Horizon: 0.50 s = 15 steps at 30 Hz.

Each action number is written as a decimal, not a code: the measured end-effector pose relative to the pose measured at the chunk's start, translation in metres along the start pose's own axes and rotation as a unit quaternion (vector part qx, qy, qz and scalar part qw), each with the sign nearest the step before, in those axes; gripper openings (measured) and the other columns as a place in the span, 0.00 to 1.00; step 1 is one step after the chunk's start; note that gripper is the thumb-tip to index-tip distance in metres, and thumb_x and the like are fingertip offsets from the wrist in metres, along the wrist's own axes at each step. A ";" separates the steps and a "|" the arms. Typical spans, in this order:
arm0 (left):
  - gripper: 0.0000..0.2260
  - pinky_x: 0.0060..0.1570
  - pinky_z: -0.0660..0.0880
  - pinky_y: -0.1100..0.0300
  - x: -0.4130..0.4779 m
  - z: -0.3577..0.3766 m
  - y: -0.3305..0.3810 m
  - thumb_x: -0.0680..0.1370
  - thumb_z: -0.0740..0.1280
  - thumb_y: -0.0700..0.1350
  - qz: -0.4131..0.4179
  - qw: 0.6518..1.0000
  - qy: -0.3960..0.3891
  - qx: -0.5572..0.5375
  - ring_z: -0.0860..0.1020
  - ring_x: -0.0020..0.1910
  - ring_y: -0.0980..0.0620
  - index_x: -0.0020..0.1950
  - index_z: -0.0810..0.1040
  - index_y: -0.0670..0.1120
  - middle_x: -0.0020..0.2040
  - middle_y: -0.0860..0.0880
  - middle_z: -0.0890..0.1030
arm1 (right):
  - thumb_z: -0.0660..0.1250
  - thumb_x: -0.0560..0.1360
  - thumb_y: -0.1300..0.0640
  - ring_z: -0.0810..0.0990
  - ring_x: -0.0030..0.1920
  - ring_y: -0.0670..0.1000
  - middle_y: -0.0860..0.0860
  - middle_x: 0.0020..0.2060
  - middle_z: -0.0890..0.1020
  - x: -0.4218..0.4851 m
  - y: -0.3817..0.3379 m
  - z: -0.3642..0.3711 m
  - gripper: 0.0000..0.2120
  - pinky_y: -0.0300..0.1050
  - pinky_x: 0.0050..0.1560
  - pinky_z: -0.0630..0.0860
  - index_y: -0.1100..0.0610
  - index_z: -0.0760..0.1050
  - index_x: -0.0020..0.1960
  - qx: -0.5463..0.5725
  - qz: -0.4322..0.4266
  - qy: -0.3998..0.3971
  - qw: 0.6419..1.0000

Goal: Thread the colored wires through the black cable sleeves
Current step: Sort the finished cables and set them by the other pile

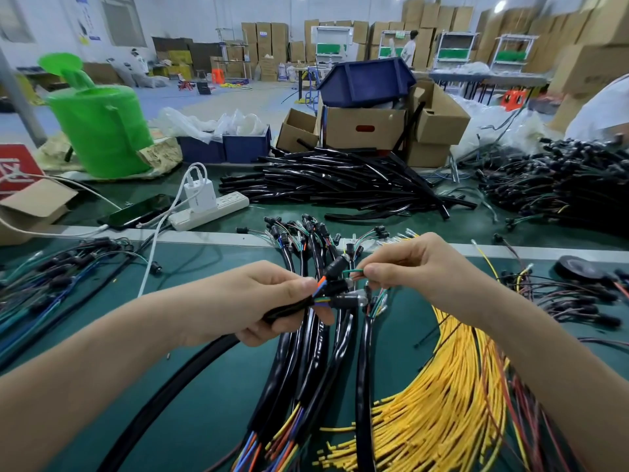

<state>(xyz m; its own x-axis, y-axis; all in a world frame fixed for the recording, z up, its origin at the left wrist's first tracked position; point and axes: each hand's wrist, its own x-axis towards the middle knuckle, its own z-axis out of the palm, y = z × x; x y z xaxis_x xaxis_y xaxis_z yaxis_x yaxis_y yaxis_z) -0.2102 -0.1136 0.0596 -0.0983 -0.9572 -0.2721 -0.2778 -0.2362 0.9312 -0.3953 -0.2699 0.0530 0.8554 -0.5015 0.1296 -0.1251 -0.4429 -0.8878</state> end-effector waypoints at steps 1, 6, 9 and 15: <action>0.21 0.21 0.57 0.69 0.001 0.002 0.000 0.75 0.58 0.58 -0.004 1.000 -0.004 -0.001 0.58 0.23 0.56 0.50 0.83 0.45 0.27 0.52 0.66 | 0.70 0.73 0.58 0.78 0.36 0.42 0.47 0.33 0.83 0.000 -0.001 0.000 0.07 0.34 0.42 0.73 0.49 0.85 0.42 -0.006 0.001 0.000 1.000; 0.18 0.22 0.57 0.69 0.003 0.013 0.003 0.76 0.58 0.58 -0.012 0.999 -0.034 0.016 0.59 0.23 0.57 0.49 0.83 0.48 0.27 0.53 0.67 | 0.71 0.72 0.58 0.75 0.39 0.54 0.57 0.38 0.84 0.000 -0.006 0.002 0.06 0.54 0.47 0.73 0.49 0.85 0.42 -0.014 -0.020 0.015 1.000; 0.15 0.22 0.59 0.68 0.005 0.025 -0.001 0.79 0.57 0.55 -0.001 0.998 -0.040 0.051 0.61 0.23 0.56 0.45 0.81 0.50 0.27 0.54 0.68 | 0.71 0.73 0.57 0.76 0.40 0.61 0.59 0.39 0.83 -0.001 -0.010 0.004 0.04 0.56 0.46 0.73 0.50 0.85 0.43 -0.038 -0.036 -0.005 0.999; 0.17 0.22 0.57 0.67 0.011 0.023 -0.001 0.81 0.56 0.52 0.011 0.998 0.050 0.030 0.60 0.23 0.56 0.38 0.78 0.50 0.26 0.53 0.66 | 0.69 0.75 0.57 0.81 0.47 0.42 0.48 0.44 0.85 -0.002 0.000 -0.004 0.06 0.33 0.50 0.74 0.50 0.84 0.47 -0.009 0.002 0.063 0.998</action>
<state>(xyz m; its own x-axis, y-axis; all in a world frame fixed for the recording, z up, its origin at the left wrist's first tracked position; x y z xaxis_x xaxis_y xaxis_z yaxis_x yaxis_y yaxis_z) -0.2327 -0.1198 0.0506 -0.0093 -0.9746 -0.2237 -0.3332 -0.2079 0.9196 -0.3985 -0.2717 0.0542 0.7852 -0.5920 0.1818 -0.1375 -0.4529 -0.8809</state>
